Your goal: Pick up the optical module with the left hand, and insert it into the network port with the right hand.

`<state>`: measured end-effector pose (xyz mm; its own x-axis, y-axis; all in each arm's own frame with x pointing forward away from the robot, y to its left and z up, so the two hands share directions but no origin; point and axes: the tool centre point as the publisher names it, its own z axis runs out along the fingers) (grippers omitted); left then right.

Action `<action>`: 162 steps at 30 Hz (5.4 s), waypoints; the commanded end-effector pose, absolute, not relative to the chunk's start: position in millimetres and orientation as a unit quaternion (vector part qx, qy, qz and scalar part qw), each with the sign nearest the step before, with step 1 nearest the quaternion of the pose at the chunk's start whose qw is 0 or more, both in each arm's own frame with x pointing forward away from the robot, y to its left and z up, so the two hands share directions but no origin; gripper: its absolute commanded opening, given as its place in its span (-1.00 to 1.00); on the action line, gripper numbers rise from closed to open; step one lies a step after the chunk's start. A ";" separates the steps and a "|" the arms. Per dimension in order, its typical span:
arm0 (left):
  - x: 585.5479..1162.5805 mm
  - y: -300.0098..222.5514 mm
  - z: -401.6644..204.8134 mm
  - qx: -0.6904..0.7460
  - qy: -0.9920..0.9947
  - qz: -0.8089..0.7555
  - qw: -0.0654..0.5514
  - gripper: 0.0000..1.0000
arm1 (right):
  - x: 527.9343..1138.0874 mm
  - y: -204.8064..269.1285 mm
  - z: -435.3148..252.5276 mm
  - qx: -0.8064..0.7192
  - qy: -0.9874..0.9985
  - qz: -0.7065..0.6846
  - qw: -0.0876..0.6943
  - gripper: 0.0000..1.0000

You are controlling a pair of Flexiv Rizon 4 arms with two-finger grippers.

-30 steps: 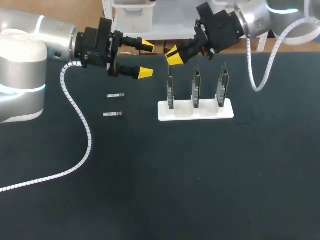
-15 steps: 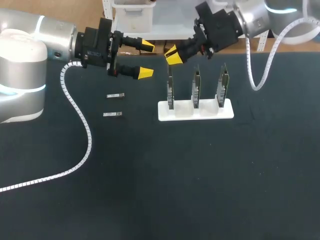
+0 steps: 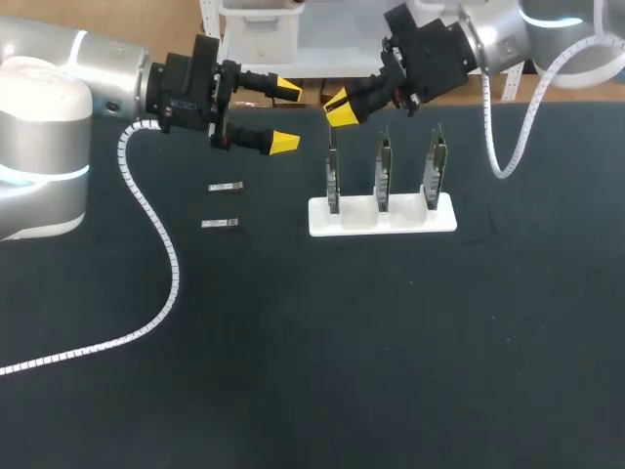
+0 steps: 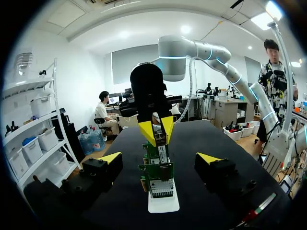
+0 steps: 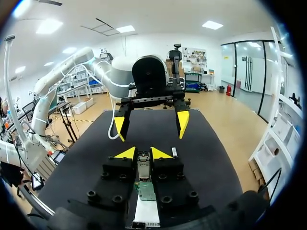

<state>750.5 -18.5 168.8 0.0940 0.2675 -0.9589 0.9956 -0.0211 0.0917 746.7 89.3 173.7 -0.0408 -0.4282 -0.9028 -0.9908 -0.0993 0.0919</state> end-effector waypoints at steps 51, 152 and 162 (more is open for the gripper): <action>750.1 -18.4 168.6 0.588 0.537 -0.405 0.449 1.00 | 743.5 90.2 177.6 -0.593 0.599 0.411 0.348 -1.00; 750.1 -18.4 168.6 0.588 0.537 -0.405 0.449 1.00 | 742.5 91.8 177.8 -0.612 0.597 0.391 0.341 -1.00; 750.1 -18.4 168.6 0.588 0.537 -0.405 0.449 1.00 | 741.3 89.5 171.9 -0.609 0.603 0.390 0.336 -1.00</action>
